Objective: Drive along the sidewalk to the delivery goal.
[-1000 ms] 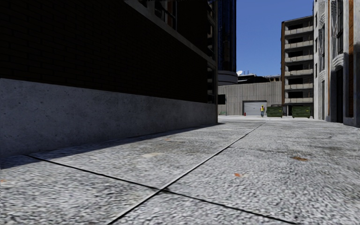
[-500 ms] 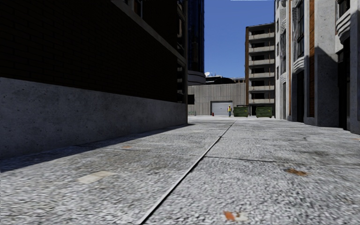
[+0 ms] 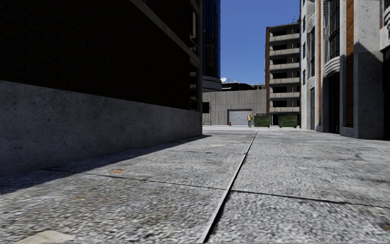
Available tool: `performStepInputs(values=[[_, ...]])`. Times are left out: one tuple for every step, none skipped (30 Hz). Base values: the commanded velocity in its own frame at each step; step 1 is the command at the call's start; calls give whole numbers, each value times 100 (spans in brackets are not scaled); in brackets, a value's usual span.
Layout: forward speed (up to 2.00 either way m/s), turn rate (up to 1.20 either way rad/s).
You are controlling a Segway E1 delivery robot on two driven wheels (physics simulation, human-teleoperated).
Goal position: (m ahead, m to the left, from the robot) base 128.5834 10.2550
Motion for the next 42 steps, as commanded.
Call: performStepInputs(values=[[200,0],[200,0],[200,0],[200,0],[200,0],[200,0],[200,0],[200,0],[200,-3],[200,-3],[200,-14],[200,-19],[200,-20],[200,-20],[200,-20],[200,-20],[200,-20],[200,-20],[200,-20],[200,-20],[200,-20],[200,-20],[200,-20],[200,-20],[200,-20],[200,-20],[200,-20],[200,-20],[200,-20],[200,-20],[200,-20],[200,-20],[200,-20],[200,-20],[200,-20],[200,-20],[200,-20],[200,-20],[200,-20],[200,-20],[200,-20],[200,-20]])
